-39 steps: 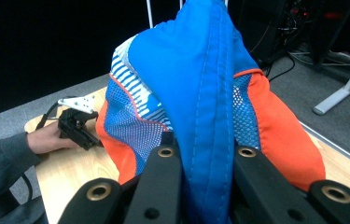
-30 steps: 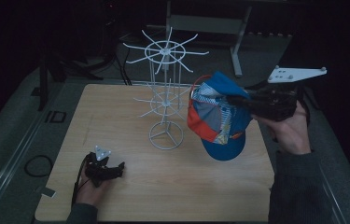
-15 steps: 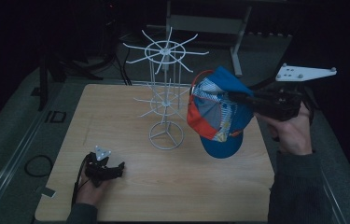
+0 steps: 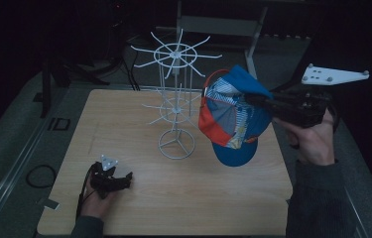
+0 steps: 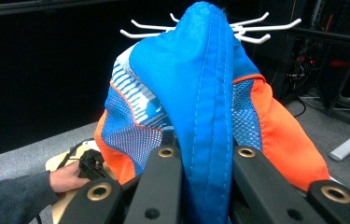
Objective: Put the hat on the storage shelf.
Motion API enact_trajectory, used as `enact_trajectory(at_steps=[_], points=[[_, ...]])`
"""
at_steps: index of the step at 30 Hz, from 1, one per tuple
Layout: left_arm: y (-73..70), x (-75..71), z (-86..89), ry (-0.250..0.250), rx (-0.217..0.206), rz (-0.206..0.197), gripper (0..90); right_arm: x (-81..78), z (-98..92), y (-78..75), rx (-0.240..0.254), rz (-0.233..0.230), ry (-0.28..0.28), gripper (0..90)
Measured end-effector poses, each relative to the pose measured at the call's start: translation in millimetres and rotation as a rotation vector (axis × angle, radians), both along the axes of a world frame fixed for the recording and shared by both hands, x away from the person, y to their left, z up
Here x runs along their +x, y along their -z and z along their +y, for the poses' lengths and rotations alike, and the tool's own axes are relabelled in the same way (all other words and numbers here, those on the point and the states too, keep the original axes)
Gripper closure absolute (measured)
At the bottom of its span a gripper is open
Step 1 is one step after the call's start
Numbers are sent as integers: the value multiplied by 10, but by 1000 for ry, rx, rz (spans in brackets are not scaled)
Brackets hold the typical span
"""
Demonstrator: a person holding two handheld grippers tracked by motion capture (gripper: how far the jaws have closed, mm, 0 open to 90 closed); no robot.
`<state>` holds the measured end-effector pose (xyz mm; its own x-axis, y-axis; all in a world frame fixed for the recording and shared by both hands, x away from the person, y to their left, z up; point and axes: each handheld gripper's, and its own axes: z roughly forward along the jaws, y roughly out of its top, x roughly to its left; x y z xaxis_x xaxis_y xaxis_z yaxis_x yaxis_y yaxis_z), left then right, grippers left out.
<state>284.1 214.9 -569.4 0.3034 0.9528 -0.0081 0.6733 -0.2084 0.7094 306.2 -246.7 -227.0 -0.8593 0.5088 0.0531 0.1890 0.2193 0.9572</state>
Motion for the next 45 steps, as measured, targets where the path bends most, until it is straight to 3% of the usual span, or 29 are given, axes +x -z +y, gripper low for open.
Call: enact_trajectory(at_steps=[19,30,35,40,42,43,45], points=[[0,-1,0,0,0,0,134,20,178,-49,44,-28,-55,870],[2,0,-1,-1,0,-2,134,284,500,201,-9,36,-51,855],[-1,-2,1,2,1,3,134,353,620,345,-89,70,-32,697],[0,-2,0,1,0,2,134,360,591,439,-111,84,-3,465],[0,-2,0,1,0,2,134,355,578,461,-119,80,8,465],[0,-2,0,1,0,3,134,353,562,508,-153,77,44,323],[-1,-1,1,1,1,2,134,354,549,557,-167,78,67,276]])
